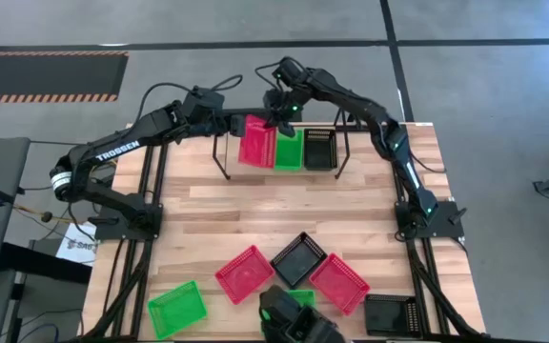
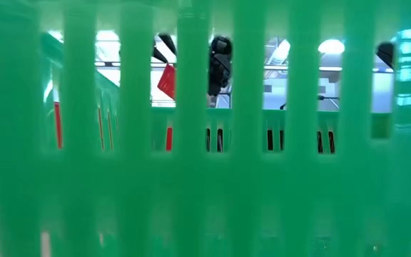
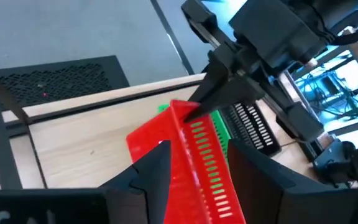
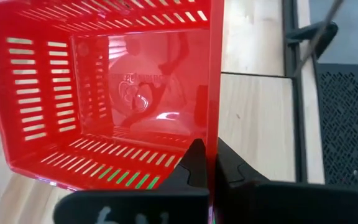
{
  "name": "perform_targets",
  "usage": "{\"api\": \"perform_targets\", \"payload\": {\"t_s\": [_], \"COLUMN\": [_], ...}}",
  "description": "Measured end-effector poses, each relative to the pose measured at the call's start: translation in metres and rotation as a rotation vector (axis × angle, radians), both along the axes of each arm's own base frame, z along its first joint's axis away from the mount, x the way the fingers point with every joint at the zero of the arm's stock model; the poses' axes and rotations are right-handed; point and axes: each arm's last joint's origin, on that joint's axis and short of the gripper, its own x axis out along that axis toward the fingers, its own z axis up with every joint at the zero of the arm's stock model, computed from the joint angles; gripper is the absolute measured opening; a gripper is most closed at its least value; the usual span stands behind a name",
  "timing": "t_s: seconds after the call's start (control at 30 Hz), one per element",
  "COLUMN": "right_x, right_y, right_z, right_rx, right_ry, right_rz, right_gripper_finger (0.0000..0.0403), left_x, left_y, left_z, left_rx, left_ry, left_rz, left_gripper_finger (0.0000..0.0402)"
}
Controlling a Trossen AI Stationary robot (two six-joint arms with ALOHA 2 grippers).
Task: Stack baskets on shelf by color
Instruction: Put the top red bin on the shelf
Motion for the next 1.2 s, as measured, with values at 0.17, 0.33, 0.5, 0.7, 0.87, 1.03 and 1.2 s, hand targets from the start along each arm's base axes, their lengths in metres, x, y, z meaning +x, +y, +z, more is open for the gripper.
{"api": "perform_targets", "payload": {"t_s": [0.17, 0.33, 0.5, 0.7, 0.87, 1.03, 1.2], "right_x": [0.006, 0.008, 0.002, 0.001, 0.003, 0.009, 0.008], "right_y": [0.009, 0.011, 0.004, 0.003, 0.007, 0.015, 0.015], "right_z": [0.0, 0.0, -0.001, -0.002, -0.002, -0.002, -0.005], "right_rx": [-0.011, -0.013, 0.006, -0.008, -0.014, -0.035, -0.068], "right_ry": [0.007, 0.015, 0.039, 0.063, 0.07, 0.07, 0.104], "right_rz": [0.01, 0.002, -0.039, -0.061, -0.057, -0.034, -0.043], "right_gripper_finger": [0.0003, 0.0003, 0.0003, 0.0003, 0.0005, 0.0004, 0.0004], "left_x": [0.004, 0.007, 0.01, 0.008, 0.013, 0.032, 0.046], "left_y": [-0.007, -0.021, -0.028, -0.028, -0.025, -0.018, -0.006], "left_z": [0.0, -0.005, -0.009, -0.012, -0.016, -0.043, -0.064], "left_rx": [-0.048, -0.068, -0.078, -0.067, -0.03, -0.123, -0.207], "left_ry": [-0.029, 0.036, 0.072, 0.121, 0.158, 0.218, 0.237], "left_rz": [-0.077, -0.107, -0.12, -0.08, -0.068, -0.13, -0.142], "left_gripper_finger": [0.0109, 0.0046, 0.0004, 0.0026, 0.0068, 0.0107, 0.0125]}}
